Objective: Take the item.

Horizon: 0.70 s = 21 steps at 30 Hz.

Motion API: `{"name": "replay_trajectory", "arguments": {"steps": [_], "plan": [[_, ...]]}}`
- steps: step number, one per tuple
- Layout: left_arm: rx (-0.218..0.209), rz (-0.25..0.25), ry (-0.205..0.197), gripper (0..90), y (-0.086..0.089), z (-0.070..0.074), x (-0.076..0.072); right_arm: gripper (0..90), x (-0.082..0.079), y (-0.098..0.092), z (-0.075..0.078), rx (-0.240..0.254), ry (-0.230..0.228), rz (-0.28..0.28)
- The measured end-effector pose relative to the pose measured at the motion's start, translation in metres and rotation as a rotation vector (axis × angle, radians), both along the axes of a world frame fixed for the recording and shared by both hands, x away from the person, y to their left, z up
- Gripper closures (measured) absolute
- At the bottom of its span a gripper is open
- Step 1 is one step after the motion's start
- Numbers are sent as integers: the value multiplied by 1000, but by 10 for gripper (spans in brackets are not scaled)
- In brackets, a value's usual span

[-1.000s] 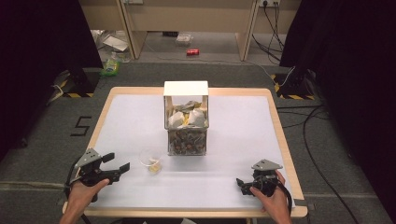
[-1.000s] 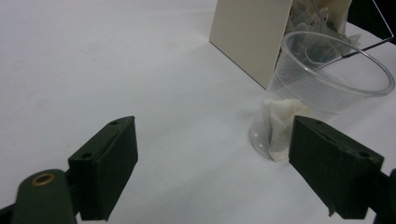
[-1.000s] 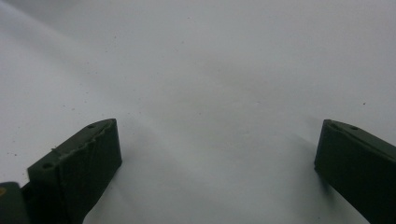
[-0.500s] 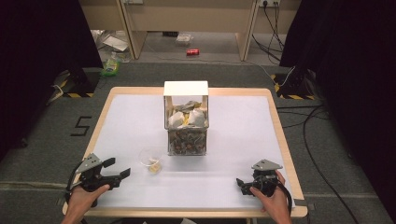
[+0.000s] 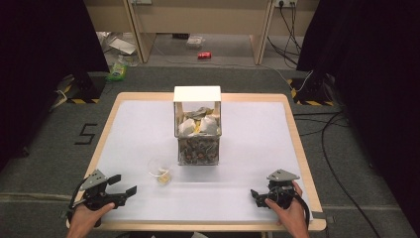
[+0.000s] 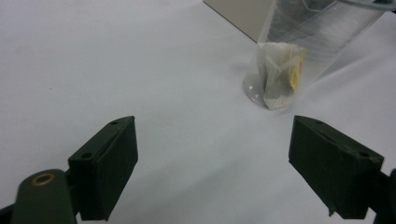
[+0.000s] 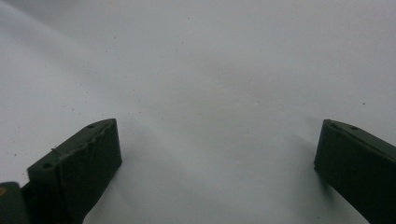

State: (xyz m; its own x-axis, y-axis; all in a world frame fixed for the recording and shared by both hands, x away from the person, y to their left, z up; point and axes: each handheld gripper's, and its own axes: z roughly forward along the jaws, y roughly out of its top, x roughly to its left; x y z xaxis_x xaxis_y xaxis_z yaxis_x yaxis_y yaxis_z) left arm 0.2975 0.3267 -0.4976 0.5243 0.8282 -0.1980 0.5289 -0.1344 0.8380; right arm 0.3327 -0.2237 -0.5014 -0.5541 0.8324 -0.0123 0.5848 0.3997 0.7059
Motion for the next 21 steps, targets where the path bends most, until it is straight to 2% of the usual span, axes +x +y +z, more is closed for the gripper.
{"name": "replay_trajectory", "arguments": {"steps": [18, 21], "plan": [[26, -17, 18, 151, 2, -7, -13, 13, 0, 0, 0, -2, -2, 2], [44, -21, 17, 151, 1, -8, -16, 13, 0, 0, 0, -2, -3, 2]]}}
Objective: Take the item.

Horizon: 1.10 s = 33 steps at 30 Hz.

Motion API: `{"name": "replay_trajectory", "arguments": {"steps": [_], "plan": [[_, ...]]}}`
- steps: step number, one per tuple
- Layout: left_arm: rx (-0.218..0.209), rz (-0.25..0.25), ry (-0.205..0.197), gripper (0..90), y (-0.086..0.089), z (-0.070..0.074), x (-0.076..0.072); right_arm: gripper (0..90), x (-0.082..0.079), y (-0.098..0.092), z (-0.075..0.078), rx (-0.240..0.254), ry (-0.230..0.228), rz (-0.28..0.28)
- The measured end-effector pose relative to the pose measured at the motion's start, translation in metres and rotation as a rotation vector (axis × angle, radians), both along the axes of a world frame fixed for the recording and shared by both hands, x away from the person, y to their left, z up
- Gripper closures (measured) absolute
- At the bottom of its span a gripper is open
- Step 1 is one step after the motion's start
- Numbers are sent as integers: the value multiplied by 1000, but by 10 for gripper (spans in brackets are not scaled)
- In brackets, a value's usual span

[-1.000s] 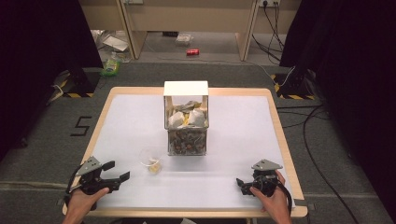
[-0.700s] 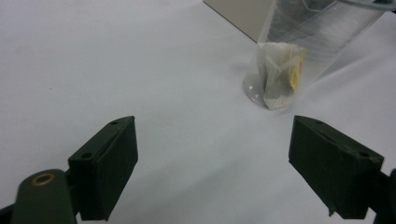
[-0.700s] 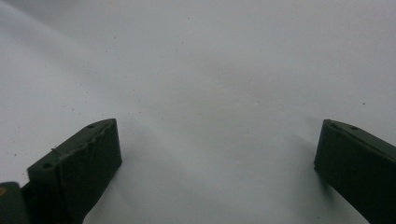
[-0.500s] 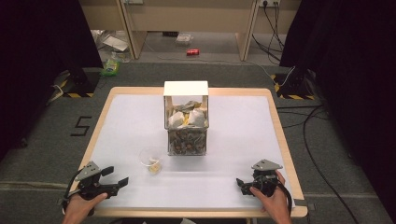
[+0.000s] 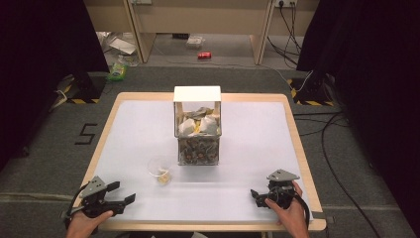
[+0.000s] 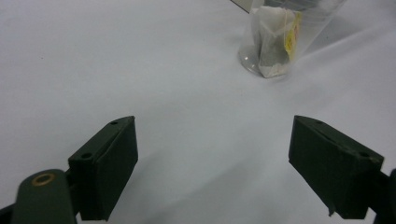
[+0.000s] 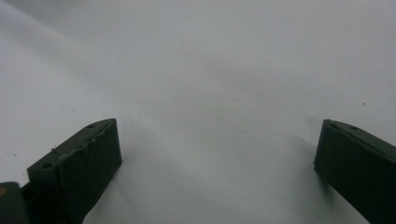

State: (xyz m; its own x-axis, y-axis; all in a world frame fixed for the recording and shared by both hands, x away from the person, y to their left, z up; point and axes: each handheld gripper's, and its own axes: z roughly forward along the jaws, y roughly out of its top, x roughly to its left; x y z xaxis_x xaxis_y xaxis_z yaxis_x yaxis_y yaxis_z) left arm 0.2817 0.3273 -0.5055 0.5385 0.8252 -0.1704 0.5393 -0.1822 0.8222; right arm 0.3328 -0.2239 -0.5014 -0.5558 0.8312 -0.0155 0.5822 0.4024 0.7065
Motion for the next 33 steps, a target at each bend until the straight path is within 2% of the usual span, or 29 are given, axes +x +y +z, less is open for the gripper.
{"name": "replay_trajectory", "arguments": {"steps": [4, 10, 24, 26, 31, 33], "plan": [[30, 0, 1, 151, -1, -3, -3, 13, 0, 0, 0, 0, 0, 0], [35, 11, 0, 151, 1, -7, -8, 13, 0, 0, 0, 0, 0, 0], [74, 34, -64, 151, -2, -15, -23, 14, 0, 0, 0, -2, -2, 2], [112, 33, -83, 151, -5, -16, -26, 14, 0, 0, 0, -2, -2, 1], [112, 40, -92, 148, -6, -18, -27, 14, 0, 0, 0, -2, -3, 1], [100, 55, -108, 148, -7, -20, -30, 14, 0, 0, 0, -2, -3, 1]]}}
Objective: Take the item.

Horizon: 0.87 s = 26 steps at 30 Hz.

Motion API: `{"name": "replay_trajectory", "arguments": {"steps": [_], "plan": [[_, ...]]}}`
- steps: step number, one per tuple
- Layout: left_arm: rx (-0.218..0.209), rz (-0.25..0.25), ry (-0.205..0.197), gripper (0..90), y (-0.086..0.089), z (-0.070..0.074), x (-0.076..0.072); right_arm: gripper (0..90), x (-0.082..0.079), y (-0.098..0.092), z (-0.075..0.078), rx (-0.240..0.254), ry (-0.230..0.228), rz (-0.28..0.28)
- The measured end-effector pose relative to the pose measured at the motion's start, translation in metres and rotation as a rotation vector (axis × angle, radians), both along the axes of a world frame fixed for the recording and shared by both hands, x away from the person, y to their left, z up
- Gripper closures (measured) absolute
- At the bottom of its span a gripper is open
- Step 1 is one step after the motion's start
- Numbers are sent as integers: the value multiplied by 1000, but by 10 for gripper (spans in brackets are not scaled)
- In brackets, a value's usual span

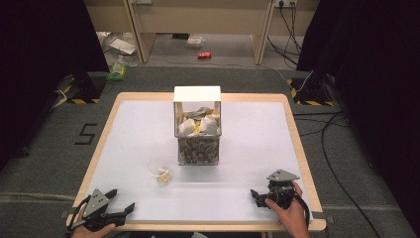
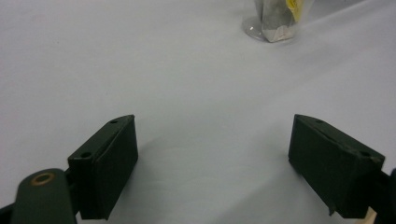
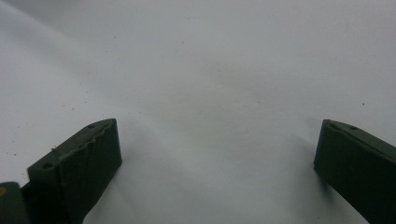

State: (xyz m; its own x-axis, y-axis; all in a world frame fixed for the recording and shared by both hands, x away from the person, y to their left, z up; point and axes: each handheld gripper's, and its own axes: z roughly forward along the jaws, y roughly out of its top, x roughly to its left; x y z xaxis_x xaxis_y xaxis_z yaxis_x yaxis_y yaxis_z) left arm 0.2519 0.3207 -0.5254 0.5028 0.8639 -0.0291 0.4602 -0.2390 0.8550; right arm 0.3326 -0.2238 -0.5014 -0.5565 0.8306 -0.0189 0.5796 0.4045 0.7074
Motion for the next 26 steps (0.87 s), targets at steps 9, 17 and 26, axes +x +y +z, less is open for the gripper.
{"name": "replay_trajectory", "arguments": {"steps": [9, 17, 26], "plan": [[-18, 4, -22, 148, 1, -3, -2, 15, 0, 0, 0, -1, -2, 0], [-19, 5, -21, 149, 1, -3, -2, 15, 0, 0, 0, 0, 0, -1], [-20, 4, -22, 149, 1, -3, -2, 15, 0, 0, 0, 0, 0, 0]]}}
